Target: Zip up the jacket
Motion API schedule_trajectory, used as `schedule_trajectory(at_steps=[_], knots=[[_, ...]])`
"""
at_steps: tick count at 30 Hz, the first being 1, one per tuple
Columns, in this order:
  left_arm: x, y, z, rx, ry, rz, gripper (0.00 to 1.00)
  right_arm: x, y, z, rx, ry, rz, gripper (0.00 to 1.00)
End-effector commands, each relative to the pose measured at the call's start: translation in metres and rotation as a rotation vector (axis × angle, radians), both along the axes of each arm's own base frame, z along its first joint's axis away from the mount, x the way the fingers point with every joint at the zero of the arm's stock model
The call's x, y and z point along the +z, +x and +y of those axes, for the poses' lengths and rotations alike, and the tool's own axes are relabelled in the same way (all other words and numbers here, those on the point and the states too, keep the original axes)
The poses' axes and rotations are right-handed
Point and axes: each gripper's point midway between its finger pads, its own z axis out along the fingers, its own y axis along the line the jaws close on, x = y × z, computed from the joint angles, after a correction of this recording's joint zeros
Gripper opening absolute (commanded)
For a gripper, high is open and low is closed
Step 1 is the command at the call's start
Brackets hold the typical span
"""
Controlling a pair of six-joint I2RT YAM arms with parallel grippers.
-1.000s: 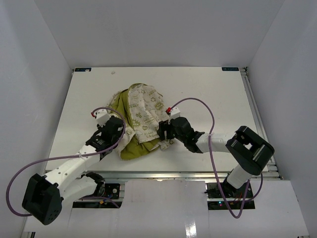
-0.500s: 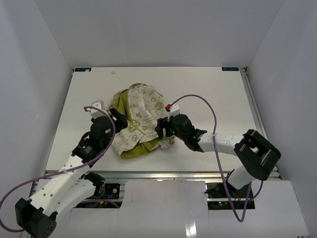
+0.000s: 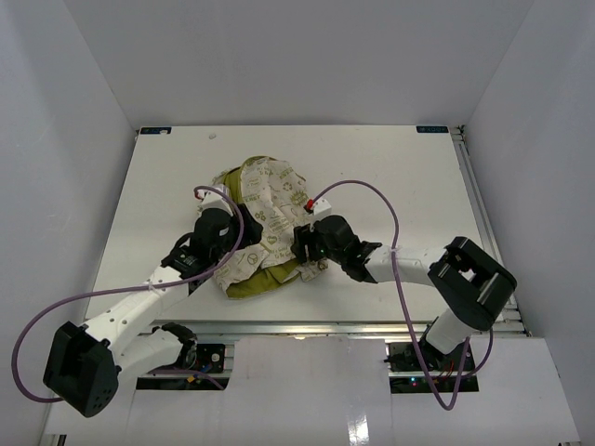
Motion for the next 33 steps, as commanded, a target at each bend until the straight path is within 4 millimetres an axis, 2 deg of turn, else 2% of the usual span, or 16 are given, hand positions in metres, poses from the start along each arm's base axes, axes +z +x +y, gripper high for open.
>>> schedule_trajectory(at_steps=[1, 4, 6, 7, 9, 11, 15, 17, 21, 24, 25, 29, 33], knots=[[-0.018, 0.008, 0.002, 0.026, 0.012, 0.029, 0.79, 0.01, 0.001, 0.007, 0.007, 0.039, -0.022, 0.55], [-0.04, 0.007, 0.015, 0.088, 0.018, 0.077, 0.79, 0.011, -0.004, 0.005, 0.019, 0.046, -0.024, 0.39], [-0.053, 0.007, 0.024, 0.126, 0.009, 0.098, 0.79, 0.014, -0.004, 0.003, 0.016, 0.05, -0.031, 0.16], [-0.06, 0.007, 0.031, 0.153, 0.008, 0.112, 0.79, 0.015, -0.003, 0.002, 0.006, 0.048, -0.033, 0.09], [-0.079, 0.003, 0.045, 0.207, 0.018, 0.155, 0.79, 0.016, 0.001, -0.006, -0.032, 0.031, -0.043, 0.08], [-0.088, 0.003, 0.056, 0.246, 0.028, 0.171, 0.79, 0.02, 0.003, -0.015, -0.072, 0.023, -0.06, 0.08], [-0.105, 0.003, 0.076, 0.314, 0.06, 0.212, 0.79, 0.017, 0.009, -0.05, -0.182, 0.012, -0.07, 0.08], [-0.111, 0.003, 0.081, 0.325, 0.066, 0.231, 0.8, 0.02, 0.013, -0.061, -0.213, 0.031, -0.073, 0.08], [-0.114, 0.006, 0.08, 0.318, 0.065, 0.237, 0.8, 0.01, 0.012, -0.077, -0.247, 0.029, -0.056, 0.08], [-0.101, 0.009, 0.058, 0.192, 0.021, 0.219, 0.79, 0.008, 0.01, -0.075, -0.232, 0.036, -0.049, 0.11], [-0.089, 0.016, 0.053, 0.169, 0.006, 0.171, 0.79, 0.009, 0.01, -0.073, -0.226, 0.037, -0.049, 0.12], [-0.034, 0.011, -0.001, -0.148, -0.152, 0.016, 0.79, 0.019, 0.01, -0.071, -0.212, 0.053, -0.065, 0.2], [-0.003, 0.003, -0.025, -0.302, -0.219, -0.057, 0.78, 0.026, 0.007, -0.07, -0.2, 0.074, -0.069, 0.32]])
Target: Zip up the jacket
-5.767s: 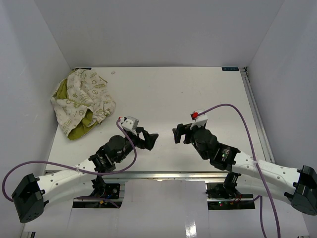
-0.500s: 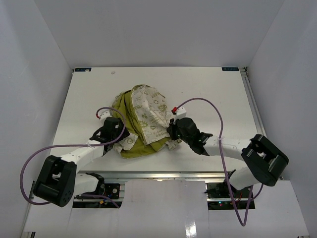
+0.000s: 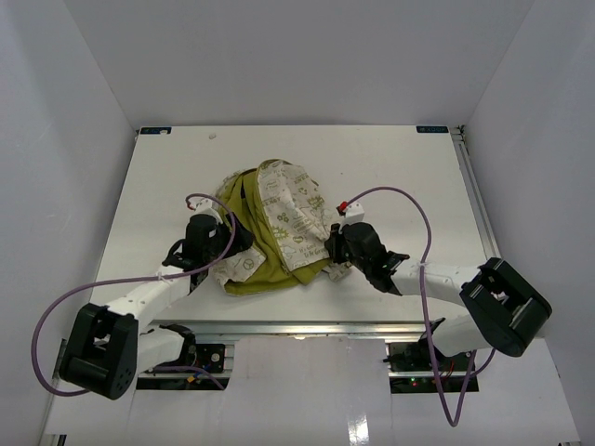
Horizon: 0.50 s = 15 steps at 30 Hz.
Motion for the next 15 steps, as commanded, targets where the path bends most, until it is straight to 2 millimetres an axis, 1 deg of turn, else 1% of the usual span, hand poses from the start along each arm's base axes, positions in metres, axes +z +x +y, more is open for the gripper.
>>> schedule_trajectory(at_steps=[1, 3, 6, 8, 12, 15], knots=[[0.057, -0.005, -0.043, -0.254, -0.133, -0.158, 0.78, 0.022, 0.002, 0.004, 0.007, 0.057, -0.046, 0.35], [0.059, -0.005, -0.048, -0.273, -0.153, -0.153, 0.77, 0.022, 0.0, 0.004, 0.01, 0.06, -0.045, 0.41], [0.051, -0.005, -0.056, -0.308, -0.181, -0.127, 0.76, 0.023, -0.001, 0.003, 0.01, 0.061, -0.048, 0.49], [0.043, -0.008, -0.063, -0.345, -0.205, -0.097, 0.76, 0.022, -0.001, 0.002, 0.008, 0.057, -0.048, 0.51], [0.031, -0.006, -0.065, -0.345, -0.217, -0.066, 0.75, 0.026, -0.001, 0.0, 0.004, 0.057, -0.057, 0.54], [0.029, -0.003, -0.072, -0.38, -0.234, -0.09, 0.75, 0.031, -0.001, 0.0, 0.007, 0.063, -0.063, 0.55]])
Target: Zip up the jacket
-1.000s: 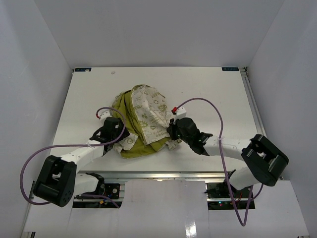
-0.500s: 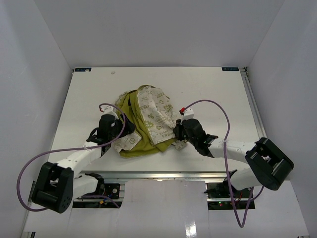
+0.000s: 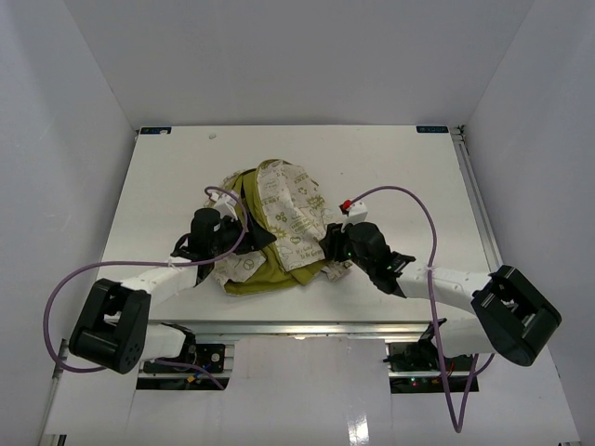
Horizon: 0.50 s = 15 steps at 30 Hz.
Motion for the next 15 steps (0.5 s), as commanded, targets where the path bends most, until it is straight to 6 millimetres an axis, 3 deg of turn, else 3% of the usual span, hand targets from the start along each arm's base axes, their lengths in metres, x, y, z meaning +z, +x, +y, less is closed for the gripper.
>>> schedule_trajectory(at_steps=[1, 5, 9, 15], knots=[[0.018, 0.005, -0.016, -0.08, -0.071, -0.082, 0.75, 0.015, 0.001, -0.001, -0.004, 0.026, -0.037, 0.55], [0.013, 0.013, -0.022, -0.1, -0.076, -0.076, 0.74, 0.02, 0.001, -0.003, -0.008, 0.033, -0.048, 0.56], [-0.005, 0.016, -0.026, -0.109, -0.074, -0.014, 0.73, 0.026, 0.0, -0.006, -0.013, 0.042, -0.06, 0.56], [-0.004, 0.013, -0.035, -0.136, -0.092, -0.049, 0.72, 0.03, -0.005, -0.009, -0.011, 0.058, -0.073, 0.57]])
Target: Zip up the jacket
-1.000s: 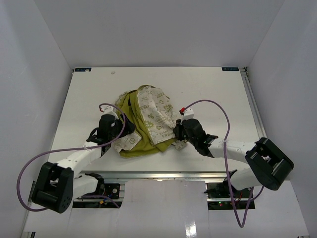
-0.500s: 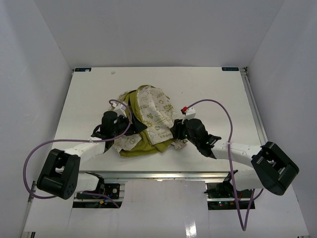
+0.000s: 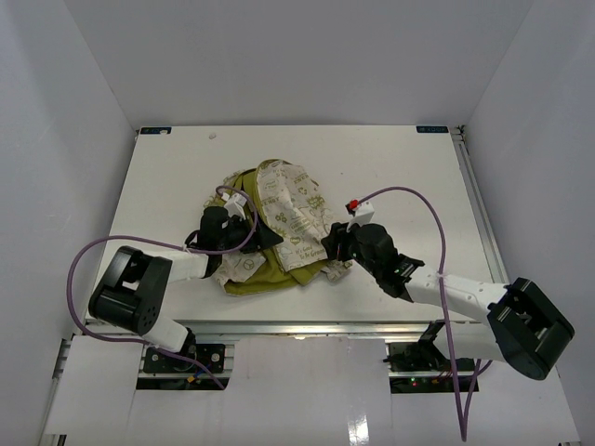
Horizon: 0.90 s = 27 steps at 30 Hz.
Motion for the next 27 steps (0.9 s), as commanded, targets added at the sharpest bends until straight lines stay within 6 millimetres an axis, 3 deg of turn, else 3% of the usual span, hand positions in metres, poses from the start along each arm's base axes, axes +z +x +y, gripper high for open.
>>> schedule_trajectory(at_steps=[1, 13, 15, 18, 21, 25, 27], knots=[[0.028, 0.004, -0.015, -0.052, -0.061, -0.103, 0.72, 0.011, 0.0, -0.004, -0.011, 0.021, -0.038, 0.57], [0.048, 0.0, -0.032, -0.105, -0.101, -0.156, 0.66, 0.005, 0.005, -0.001, -0.012, -0.006, -0.022, 0.57], [0.049, 0.0, -0.034, -0.117, -0.107, -0.157, 0.59, 0.006, 0.004, 0.001, -0.004, -0.007, -0.021, 0.58], [0.054, -0.003, -0.04, -0.147, -0.118, -0.162, 0.36, 0.01, 0.002, 0.003, 0.015, 0.002, -0.028, 0.58], [0.067, -0.006, -0.043, -0.165, -0.128, -0.184, 0.2, 0.019, -0.002, 0.007, 0.041, 0.019, -0.048, 0.58], [0.084, -0.01, -0.044, -0.185, -0.147, -0.219, 0.03, 0.035, -0.013, 0.02, 0.122, 0.042, -0.101, 0.59], [0.091, -0.012, -0.046, -0.198, -0.159, -0.234, 0.0, 0.042, -0.018, 0.031, 0.178, 0.071, -0.127, 0.59]])
